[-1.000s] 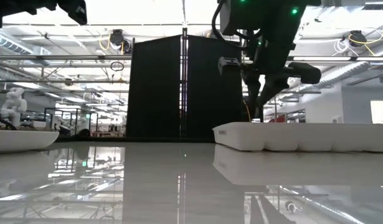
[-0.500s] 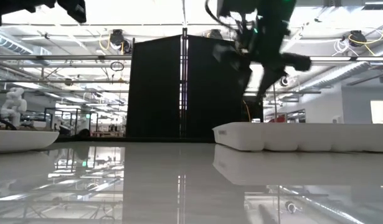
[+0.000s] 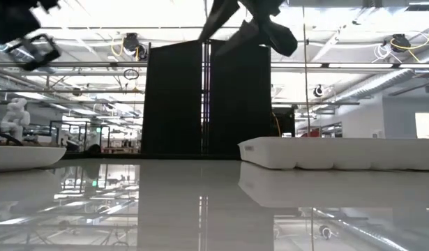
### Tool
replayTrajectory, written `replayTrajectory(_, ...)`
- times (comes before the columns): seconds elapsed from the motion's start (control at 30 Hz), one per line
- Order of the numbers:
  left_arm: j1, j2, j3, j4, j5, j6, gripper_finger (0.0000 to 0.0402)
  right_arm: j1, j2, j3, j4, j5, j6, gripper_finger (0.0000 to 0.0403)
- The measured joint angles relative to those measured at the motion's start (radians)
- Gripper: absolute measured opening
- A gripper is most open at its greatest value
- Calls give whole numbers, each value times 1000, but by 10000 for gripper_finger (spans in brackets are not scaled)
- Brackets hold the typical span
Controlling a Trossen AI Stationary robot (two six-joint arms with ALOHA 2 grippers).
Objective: Sort silverware
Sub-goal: Put the bronze spoon into the silverware tray
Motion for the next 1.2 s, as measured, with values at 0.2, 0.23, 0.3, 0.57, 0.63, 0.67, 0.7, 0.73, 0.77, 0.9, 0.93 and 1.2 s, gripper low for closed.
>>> replayTrajectory(0.2, -235, 221, 11, 13, -141, -242, 127, 37, 0, 0, 19, 15, -5, 162)
replayTrajectory(0.23, -267, 262, 19, 12, -165, -274, 127, 41, 0, 0, 20, 17, -5, 162)
replayTrajectory(0.3, -325, 341, 39, 16, -212, -339, 127, 49, 0, 0, 19, 17, -6, 162)
replayTrajectory(0.57, -448, 638, 154, 2, -289, -414, 127, 65, 0, 0, 20, 27, -28, 162)
replayTrajectory(0.63, -461, 700, 196, -26, -311, -412, 127, 64, 0, 0, 19, 44, -32, 162)
replayTrajectory(0.67, -465, 726, 217, -60, -322, -411, 127, 64, 0, 0, 19, 46, -37, 162)
replayTrajectory(0.7, -469, 752, 237, -101, -336, -411, 127, 64, 0, 0, 20, 46, -44, 162)
replayTrajectory(0.73, -473, 778, 255, -141, -347, -412, 127, 64, 0, 0, 20, 47, -52, 162)
replayTrajectory(0.77, -475, 801, 270, -179, -353, -412, 127, 64, 0, 0, 20, 48, -56, 162)
replayTrajectory(0.9, -488, 863, 299, -193, -354, -413, 127, 64, 1, 0, 17, 48, -70, 162)
replayTrajectory(0.93, -490, 873, 305, -193, -354, -413, 127, 64, 1, 0, 16, 47, -78, 162)
replayTrajectory(1.2, -493, 936, 315, -215, -364, -437, 127, 62, 1, 0, 12, 47, -88, 162)
